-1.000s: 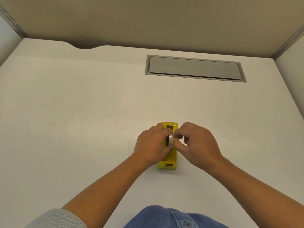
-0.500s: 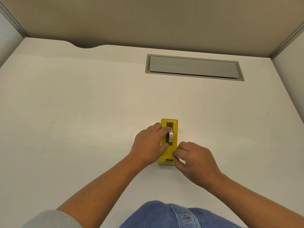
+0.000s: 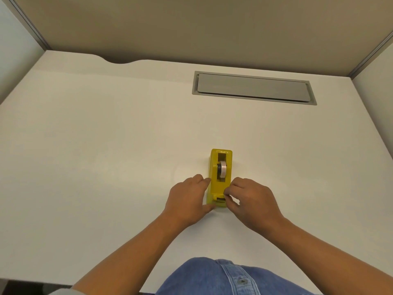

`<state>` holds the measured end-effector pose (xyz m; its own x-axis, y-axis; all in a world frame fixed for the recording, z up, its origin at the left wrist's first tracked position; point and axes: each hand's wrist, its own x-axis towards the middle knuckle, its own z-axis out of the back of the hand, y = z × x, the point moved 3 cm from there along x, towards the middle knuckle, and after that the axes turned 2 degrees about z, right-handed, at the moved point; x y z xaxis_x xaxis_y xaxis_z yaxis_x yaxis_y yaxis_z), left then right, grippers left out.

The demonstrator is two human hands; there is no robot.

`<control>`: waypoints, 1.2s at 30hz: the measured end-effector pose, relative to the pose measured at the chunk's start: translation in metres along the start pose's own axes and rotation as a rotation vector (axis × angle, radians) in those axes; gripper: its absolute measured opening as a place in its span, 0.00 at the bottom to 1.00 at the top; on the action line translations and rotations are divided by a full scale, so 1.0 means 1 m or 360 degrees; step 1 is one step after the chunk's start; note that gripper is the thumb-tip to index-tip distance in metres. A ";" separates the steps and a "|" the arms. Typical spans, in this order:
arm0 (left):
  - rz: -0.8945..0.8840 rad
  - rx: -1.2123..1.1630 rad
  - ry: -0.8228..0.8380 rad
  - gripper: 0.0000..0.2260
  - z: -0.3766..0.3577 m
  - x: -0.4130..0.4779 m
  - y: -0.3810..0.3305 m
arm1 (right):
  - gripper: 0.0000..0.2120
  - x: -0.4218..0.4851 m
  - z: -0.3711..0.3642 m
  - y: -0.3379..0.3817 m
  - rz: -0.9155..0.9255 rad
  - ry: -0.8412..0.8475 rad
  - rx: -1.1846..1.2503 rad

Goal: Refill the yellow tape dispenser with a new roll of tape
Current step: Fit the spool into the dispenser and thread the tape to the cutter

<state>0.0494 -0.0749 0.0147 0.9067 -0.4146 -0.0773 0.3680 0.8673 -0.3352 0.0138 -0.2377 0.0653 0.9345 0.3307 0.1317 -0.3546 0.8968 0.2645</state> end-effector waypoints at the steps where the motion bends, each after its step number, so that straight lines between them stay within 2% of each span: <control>1: 0.0016 -0.0009 -0.0003 0.28 -0.002 0.000 -0.001 | 0.02 0.000 0.000 0.001 0.0006 -0.0005 -0.0007; 7: 0.0015 0.0004 -0.0054 0.23 -0.006 -0.002 -0.006 | 0.02 0.000 0.003 0.002 0.0027 -0.0015 -0.0029; 10: 0.0036 -0.0041 -0.0070 0.23 -0.007 -0.004 -0.008 | 0.01 0.001 0.005 -0.001 -0.0067 -0.0066 0.0083; 13: 0.0068 -0.0071 -0.0107 0.27 -0.008 -0.005 -0.010 | 0.01 0.002 0.006 -0.004 -0.0149 -0.0079 0.0168; 18: 0.0072 -0.0053 -0.0103 0.38 -0.008 -0.004 -0.013 | 0.01 -0.001 0.007 0.000 -0.0108 -0.0038 0.0099; 24: 0.0058 0.0094 -0.0094 0.36 -0.008 -0.001 -0.016 | 0.01 -0.004 0.008 0.005 -0.0039 -0.0021 0.0044; 30: 0.0076 0.0117 -0.0091 0.35 -0.010 -0.001 -0.018 | 0.02 -0.013 0.003 0.011 0.0009 0.0041 -0.0036; 36: 0.0090 0.0118 -0.0094 0.36 -0.012 -0.001 -0.018 | 0.04 -0.019 0.003 0.011 0.0018 -0.0010 -0.0106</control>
<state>0.0397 -0.0931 0.0097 0.9363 -0.3491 -0.0379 0.3279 0.9079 -0.2613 -0.0076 -0.2351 0.0688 0.9301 0.3394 0.1407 -0.3623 0.9106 0.1988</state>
